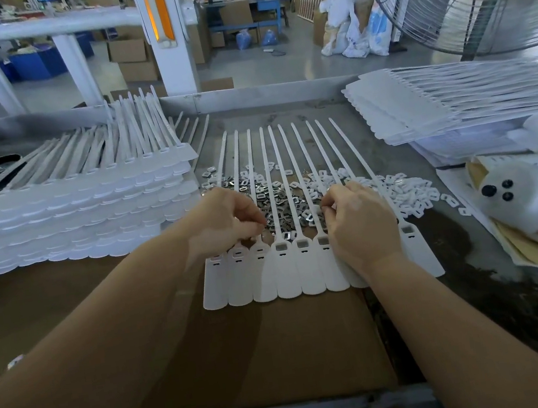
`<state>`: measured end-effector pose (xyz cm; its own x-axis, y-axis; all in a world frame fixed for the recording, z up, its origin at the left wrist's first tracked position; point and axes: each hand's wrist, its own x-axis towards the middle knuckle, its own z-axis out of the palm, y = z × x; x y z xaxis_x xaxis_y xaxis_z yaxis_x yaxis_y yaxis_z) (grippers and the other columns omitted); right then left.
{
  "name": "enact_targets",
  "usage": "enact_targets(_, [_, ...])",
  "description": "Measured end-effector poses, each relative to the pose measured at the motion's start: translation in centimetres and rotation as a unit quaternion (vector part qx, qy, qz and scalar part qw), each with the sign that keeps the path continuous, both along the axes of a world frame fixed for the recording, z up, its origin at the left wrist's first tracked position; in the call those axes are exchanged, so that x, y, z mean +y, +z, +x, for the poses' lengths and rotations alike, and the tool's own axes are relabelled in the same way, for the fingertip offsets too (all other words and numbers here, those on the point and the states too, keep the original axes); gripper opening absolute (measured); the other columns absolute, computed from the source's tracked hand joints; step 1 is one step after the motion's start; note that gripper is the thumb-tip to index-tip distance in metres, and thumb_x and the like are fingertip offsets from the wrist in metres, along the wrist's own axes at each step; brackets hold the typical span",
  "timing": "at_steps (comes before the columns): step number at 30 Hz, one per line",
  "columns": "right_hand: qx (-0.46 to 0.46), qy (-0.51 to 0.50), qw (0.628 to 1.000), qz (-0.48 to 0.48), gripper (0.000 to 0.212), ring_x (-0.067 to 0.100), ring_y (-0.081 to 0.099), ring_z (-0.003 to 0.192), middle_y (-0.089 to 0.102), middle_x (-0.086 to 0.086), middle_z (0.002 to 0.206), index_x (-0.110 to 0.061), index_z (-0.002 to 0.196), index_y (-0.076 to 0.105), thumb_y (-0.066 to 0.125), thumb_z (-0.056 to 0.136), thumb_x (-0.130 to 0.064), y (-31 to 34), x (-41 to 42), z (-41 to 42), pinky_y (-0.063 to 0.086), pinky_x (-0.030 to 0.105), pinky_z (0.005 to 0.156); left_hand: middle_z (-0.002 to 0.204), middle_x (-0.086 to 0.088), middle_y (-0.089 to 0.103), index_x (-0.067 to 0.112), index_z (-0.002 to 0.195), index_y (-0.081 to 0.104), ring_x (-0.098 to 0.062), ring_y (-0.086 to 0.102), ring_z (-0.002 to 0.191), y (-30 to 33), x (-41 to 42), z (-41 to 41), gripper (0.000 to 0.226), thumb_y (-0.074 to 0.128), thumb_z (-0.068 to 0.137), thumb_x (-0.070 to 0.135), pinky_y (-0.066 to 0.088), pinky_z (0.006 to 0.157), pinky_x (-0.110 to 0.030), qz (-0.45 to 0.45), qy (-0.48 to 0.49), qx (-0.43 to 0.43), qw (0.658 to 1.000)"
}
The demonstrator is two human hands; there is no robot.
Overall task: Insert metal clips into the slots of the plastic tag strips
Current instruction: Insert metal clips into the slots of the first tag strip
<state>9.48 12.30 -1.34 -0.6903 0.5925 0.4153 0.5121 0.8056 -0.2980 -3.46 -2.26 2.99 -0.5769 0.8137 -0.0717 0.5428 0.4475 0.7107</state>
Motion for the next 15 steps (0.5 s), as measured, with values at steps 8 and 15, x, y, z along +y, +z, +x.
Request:
enact_targets(8, [-0.009,-0.002,1.000,-0.005,0.018,0.019,0.050,0.094,0.058,0.003,0.100,-0.013,0.102,0.059,0.042,0.095,-0.017,0.1,-0.1,0.0,0.038,0.029,0.082,0.077,0.011,0.067,0.018,0.093,0.075,-0.010,0.064,0.074,-0.5,2.1,1.5,0.012,0.067,0.085,0.014,0.053,0.071,-0.025,0.000,0.009,0.051,0.999])
enact_targets(15, [-0.009,-0.002,1.000,-0.002,0.019,0.018,0.049,0.096,0.056,0.002,0.101,-0.014,0.103,0.059,0.042,0.095,-0.018,0.0,-0.2,-0.1,0.039,0.028,0.083,0.082,0.007,0.070,0.025,0.083,0.076,-0.012,0.063,0.076,-0.1,3.2,2.4,0.007,0.075,0.076,0.025,0.056,0.073,-0.030,-0.066,0.019,0.136,0.988])
